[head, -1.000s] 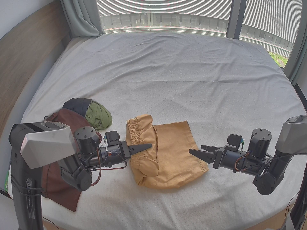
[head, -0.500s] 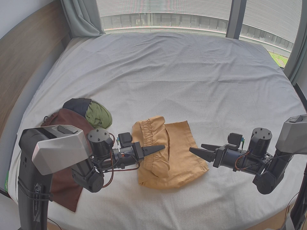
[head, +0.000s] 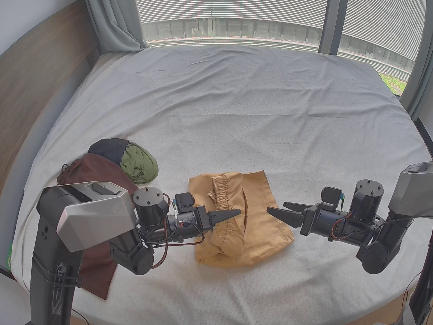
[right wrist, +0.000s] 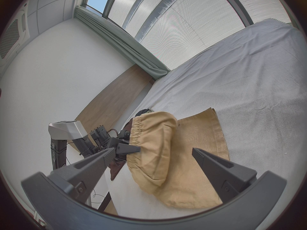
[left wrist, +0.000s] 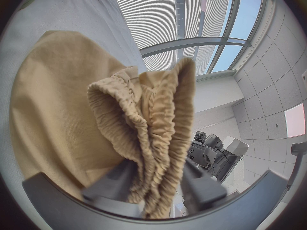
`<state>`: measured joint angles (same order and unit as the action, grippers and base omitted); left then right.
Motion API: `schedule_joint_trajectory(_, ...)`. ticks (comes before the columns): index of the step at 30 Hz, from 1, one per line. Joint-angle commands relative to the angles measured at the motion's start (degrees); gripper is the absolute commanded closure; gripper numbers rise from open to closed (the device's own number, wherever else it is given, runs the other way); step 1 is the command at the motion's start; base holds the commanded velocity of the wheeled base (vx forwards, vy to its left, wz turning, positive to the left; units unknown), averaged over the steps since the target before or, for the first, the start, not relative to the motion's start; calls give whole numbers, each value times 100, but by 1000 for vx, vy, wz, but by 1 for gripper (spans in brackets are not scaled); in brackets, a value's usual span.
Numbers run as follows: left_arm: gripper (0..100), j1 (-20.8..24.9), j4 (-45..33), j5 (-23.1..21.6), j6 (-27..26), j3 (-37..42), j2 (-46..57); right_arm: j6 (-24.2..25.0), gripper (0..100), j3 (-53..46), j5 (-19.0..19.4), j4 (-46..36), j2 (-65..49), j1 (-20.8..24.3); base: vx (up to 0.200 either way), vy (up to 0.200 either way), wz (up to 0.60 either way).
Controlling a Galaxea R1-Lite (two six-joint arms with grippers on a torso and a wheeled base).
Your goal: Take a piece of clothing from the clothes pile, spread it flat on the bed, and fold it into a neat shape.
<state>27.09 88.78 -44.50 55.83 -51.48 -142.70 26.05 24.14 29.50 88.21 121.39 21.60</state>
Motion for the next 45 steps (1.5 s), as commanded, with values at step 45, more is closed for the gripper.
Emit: schedule_joint_trajectory(45,0,-1461,7,-33,-2621,2177,1948,23,0,56,-23,3,323,178,0,0,0)
